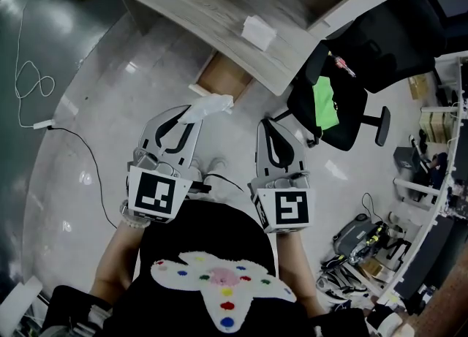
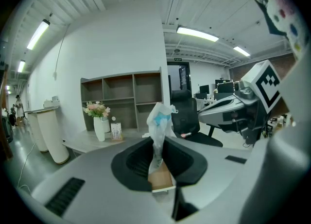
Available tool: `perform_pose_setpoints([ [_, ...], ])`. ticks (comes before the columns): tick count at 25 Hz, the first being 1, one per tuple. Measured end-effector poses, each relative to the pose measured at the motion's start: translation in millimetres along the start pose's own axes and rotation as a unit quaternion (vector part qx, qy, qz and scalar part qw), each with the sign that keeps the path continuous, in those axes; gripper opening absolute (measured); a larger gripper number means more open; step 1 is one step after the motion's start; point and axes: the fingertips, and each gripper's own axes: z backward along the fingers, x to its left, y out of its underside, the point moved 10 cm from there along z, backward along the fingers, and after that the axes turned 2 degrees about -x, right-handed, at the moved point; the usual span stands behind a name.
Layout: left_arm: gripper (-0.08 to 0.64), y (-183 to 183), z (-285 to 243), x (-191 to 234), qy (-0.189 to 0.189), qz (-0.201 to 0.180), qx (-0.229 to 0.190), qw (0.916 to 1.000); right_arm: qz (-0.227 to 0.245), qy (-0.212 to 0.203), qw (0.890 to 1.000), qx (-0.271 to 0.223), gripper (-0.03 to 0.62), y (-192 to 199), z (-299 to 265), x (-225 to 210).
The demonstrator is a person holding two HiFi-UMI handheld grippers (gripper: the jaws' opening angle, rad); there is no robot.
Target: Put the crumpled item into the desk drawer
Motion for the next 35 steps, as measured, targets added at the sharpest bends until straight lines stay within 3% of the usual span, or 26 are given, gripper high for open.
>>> perform_pose_setpoints([
  [16, 0.064, 4.4, -5.1, -7.6, -0.003, -0.004, 0.018, 0.9998, -0.005, -0.018, 1.0, 0.006, 0.005, 9.6, -4.3, -6.6],
  [35, 0.064, 36.2, -29.8, -6.0, 0.0, -0.001, 0.037, 0.9993, 0.005, -0.039, 0.998, 0.042, 0.005, 58.6, -37.7, -18.7],
])
